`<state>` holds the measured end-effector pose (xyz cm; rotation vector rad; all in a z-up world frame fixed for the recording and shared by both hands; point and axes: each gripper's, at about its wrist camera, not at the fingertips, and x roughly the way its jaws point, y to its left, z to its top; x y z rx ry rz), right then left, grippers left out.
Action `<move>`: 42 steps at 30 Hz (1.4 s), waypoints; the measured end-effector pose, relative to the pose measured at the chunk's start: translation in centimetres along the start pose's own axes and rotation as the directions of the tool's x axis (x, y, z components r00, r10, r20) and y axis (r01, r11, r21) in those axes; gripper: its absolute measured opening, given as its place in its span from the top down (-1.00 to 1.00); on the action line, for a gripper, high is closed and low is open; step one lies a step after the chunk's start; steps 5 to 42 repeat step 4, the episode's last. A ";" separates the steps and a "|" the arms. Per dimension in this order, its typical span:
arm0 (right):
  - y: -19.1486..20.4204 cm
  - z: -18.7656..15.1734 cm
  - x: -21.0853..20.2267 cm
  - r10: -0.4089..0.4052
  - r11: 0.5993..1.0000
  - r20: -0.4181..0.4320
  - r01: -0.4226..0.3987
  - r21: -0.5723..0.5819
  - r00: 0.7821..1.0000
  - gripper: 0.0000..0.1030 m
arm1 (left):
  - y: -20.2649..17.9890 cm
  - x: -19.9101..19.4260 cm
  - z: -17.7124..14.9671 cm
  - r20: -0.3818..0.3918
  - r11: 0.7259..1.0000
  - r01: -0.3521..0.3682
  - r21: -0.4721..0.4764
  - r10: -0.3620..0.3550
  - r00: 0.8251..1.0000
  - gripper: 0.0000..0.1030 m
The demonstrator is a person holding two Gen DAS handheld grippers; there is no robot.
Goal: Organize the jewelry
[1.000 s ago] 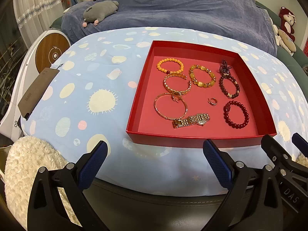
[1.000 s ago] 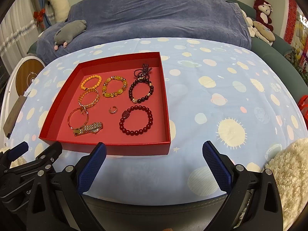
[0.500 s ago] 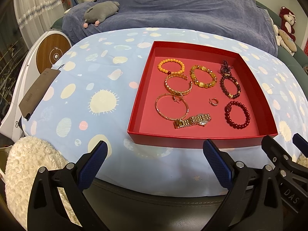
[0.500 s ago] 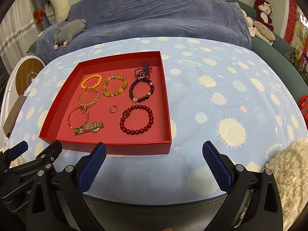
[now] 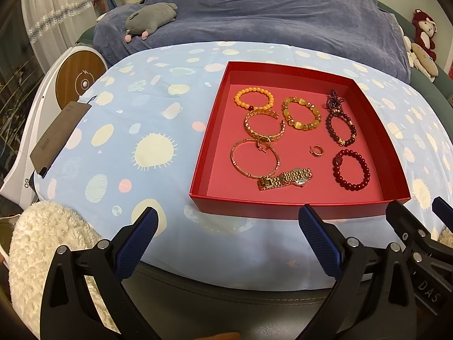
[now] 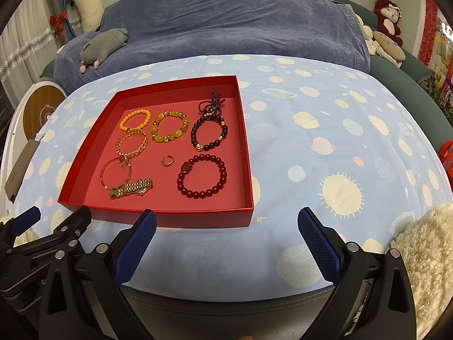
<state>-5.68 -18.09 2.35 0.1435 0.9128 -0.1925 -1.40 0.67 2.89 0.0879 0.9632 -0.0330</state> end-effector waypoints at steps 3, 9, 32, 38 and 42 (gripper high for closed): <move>-0.1 -0.1 0.0 -0.001 1.000 0.000 0.001 -0.001 1.000 -0.87 | 0.0 0.0 0.0 0.003 1.000 -0.002 0.000 0.002 1.000 -0.84; -0.1 -0.1 0.0 0.000 1.000 -0.001 0.000 0.000 1.000 -0.87 | 0.0 -0.1 0.0 0.003 1.000 -0.001 -0.001 0.001 1.000 -0.84; -0.1 -0.1 0.0 0.000 1.000 -0.001 0.000 0.000 1.000 -0.87 | 0.0 -0.1 0.0 0.003 1.000 -0.001 -0.001 0.001 1.000 -0.84; -0.1 -0.1 0.0 0.000 1.000 -0.001 0.000 0.000 1.000 -0.87 | 0.0 -0.1 0.0 0.003 1.000 -0.001 -0.001 0.001 1.000 -0.84; -0.1 -0.1 0.0 0.000 1.000 -0.001 0.000 0.000 1.000 -0.87 | 0.0 -0.1 0.0 0.003 1.000 -0.001 -0.001 0.001 1.000 -0.84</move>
